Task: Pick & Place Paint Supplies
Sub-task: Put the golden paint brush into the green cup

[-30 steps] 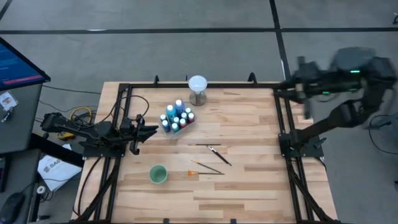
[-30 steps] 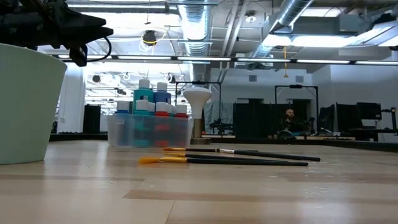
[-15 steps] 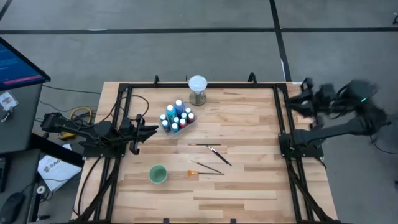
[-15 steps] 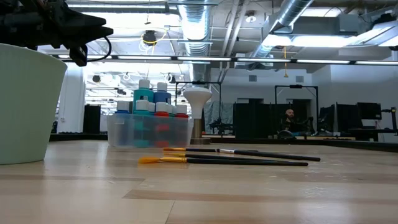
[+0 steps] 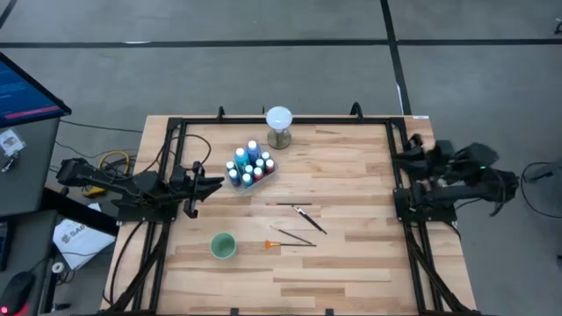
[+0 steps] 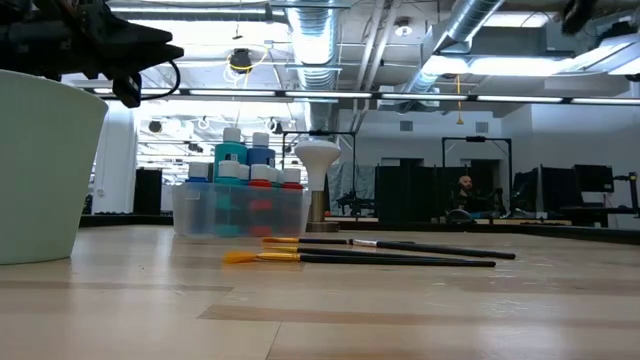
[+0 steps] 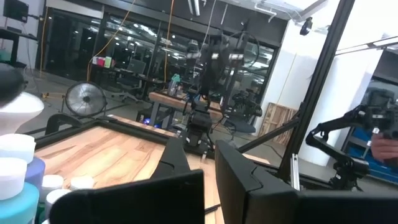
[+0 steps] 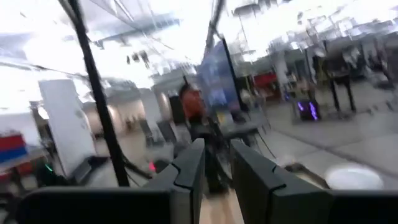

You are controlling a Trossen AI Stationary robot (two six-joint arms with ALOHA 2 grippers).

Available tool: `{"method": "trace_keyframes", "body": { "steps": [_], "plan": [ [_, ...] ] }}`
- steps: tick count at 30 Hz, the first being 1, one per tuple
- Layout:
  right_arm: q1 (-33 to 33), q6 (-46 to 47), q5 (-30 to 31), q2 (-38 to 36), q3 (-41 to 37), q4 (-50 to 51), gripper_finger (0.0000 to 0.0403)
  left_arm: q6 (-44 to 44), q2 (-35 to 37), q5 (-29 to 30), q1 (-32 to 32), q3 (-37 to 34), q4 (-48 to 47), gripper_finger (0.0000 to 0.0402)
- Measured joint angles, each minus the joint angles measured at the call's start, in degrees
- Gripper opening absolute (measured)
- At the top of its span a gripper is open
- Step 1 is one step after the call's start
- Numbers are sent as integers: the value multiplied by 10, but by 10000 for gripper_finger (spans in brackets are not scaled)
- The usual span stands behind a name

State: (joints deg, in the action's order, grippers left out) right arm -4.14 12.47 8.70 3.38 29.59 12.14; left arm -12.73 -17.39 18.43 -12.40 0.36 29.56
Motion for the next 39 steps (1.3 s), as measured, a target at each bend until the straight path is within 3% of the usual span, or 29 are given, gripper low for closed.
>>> {"method": "trace_keyframes", "body": {
  "steps": [2, 7, 16, 22, 39],
  "plan": [
    [1, 9, 5, -1, -17, 27, 71, 0, -6, 1, 0, 0, 4, 1],
    [1, 20, 4, -15, -58, -15, 71, 0, -19, 1, 0, 0, 10, 1],
    [1, 41, 4, -31, -202, -176, 71, 0, -21, 0, 0, 0, 14, 1],
    [1, 105, 4, -31, -286, -263, 71, 0, -25, 0, 0, 0, 14, 1],
    [13, 125, 4, -28, -291, -237, 71, 0, -25, 0, 0, 0, 17, 1]
  ]
}}
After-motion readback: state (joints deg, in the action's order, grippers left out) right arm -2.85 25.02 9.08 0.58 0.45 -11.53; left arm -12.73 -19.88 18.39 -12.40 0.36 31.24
